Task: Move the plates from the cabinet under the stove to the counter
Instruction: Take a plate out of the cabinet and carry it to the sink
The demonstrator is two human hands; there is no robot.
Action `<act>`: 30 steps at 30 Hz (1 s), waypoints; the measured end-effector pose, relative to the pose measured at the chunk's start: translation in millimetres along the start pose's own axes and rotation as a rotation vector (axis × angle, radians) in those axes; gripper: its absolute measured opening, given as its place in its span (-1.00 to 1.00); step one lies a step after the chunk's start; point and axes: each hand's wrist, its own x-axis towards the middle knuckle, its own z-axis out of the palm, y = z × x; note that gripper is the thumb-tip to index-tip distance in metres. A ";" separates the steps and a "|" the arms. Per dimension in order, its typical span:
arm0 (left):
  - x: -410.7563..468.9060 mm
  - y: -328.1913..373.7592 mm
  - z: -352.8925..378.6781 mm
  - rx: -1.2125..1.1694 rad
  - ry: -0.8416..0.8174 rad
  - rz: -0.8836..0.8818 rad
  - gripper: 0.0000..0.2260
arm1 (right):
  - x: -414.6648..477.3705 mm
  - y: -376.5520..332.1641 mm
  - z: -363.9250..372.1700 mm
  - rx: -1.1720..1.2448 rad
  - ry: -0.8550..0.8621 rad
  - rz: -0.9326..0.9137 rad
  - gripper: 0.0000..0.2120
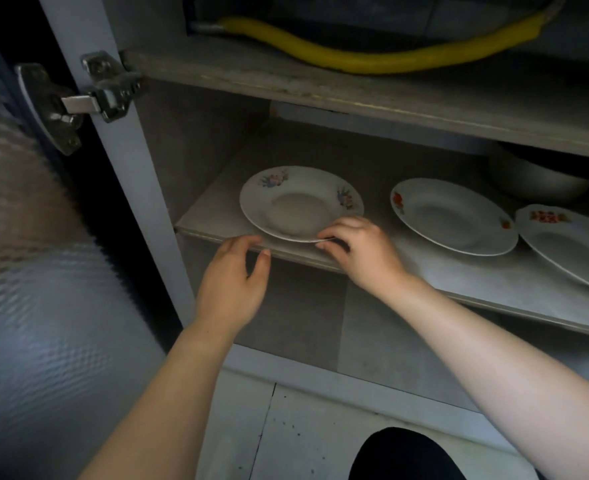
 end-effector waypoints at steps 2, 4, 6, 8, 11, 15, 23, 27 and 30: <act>2.6 -0.4 2.1 -0.024 0.037 -0.013 -0.72 | -6.4 1.9 -7.1 0.003 -0.014 -0.042 -0.88; 4.7 -1.6 4.7 -0.030 0.097 -0.024 -0.76 | -12.3 3.8 -15.1 -0.008 -0.046 -0.077 -0.88; 7.6 -2.4 6.5 -0.038 0.150 -0.062 -0.76 | -16.9 6.5 -23.2 -0.025 -0.074 -0.095 -0.88; 10.3 -2.2 7.5 -0.080 0.175 -0.122 -0.71 | -19.0 9.1 -30.7 -0.025 -0.095 -0.069 -0.82; 13.8 1.5 9.0 -0.162 0.183 -0.179 -0.64 | -16.2 14.0 -37.6 0.035 -0.005 0.037 -0.69; 17.1 17.5 15.2 -0.439 0.161 -0.287 -0.61 | -4.3 20.2 -33.1 0.274 0.191 0.363 -0.70; 22.6 29.3 24.0 -0.766 0.129 -0.350 -0.64 | 1.9 22.7 -12.1 0.408 0.173 0.729 -0.53; 24.2 31.9 21.6 -0.860 0.125 -0.425 -0.56 | 2.6 19.4 -13.3 0.432 0.192 0.774 -0.52; 17.5 30.2 21.6 -0.827 0.129 -0.453 -0.51 | -2.7 17.9 -17.4 0.442 0.185 0.777 -0.52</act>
